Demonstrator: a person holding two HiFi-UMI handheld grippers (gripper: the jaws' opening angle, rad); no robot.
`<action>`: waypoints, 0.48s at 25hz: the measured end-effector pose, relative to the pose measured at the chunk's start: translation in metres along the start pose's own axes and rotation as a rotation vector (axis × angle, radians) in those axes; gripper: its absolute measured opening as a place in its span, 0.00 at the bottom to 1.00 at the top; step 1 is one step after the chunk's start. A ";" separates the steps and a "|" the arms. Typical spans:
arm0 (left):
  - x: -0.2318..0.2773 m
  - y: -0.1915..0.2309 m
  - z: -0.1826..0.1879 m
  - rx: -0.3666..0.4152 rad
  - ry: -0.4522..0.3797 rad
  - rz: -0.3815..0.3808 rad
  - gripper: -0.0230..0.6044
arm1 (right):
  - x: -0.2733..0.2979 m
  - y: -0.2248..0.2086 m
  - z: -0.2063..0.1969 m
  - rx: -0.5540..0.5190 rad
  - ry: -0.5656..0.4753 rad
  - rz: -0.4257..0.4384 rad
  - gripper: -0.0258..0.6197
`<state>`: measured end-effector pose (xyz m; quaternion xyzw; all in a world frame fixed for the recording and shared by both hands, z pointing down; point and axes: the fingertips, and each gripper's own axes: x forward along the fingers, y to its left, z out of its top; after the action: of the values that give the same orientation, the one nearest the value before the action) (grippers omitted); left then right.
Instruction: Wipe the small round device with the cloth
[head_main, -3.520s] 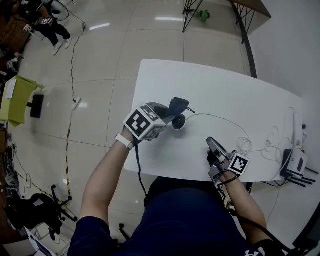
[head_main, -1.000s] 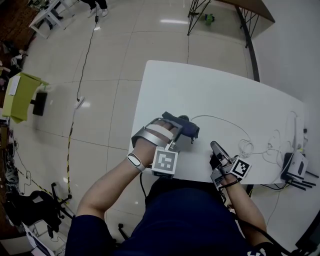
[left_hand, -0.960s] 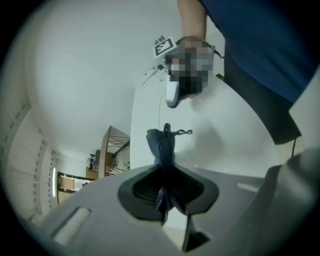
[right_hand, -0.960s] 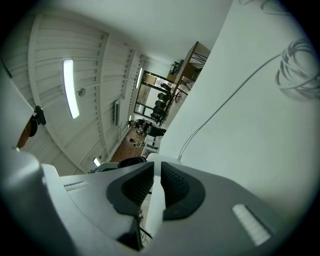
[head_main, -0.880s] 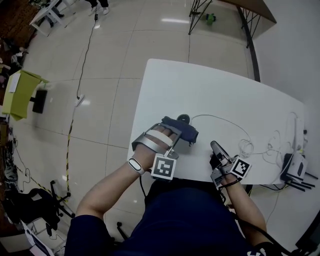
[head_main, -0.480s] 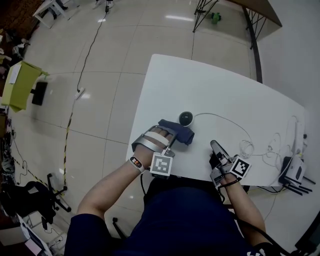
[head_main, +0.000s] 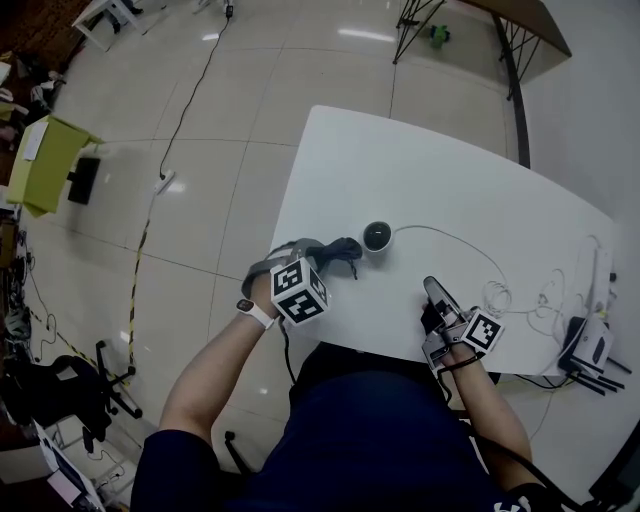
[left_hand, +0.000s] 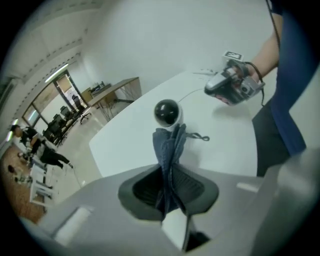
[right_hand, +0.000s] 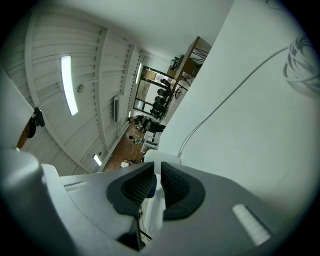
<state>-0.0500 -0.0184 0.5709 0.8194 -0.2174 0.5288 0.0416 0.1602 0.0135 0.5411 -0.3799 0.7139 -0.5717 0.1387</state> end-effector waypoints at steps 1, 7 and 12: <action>0.001 0.015 -0.002 -0.009 0.023 0.017 0.14 | 0.001 0.000 0.000 -0.001 0.000 0.001 0.12; 0.026 0.087 0.034 0.122 0.077 0.035 0.14 | -0.001 0.011 -0.002 -0.004 -0.025 -0.001 0.12; 0.059 0.093 0.063 0.266 0.120 -0.080 0.14 | -0.024 0.011 0.004 0.013 -0.115 -0.040 0.12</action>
<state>-0.0132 -0.1396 0.5808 0.7927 -0.1096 0.5987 -0.0333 0.1747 0.0276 0.5243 -0.4254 0.6932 -0.5563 0.1704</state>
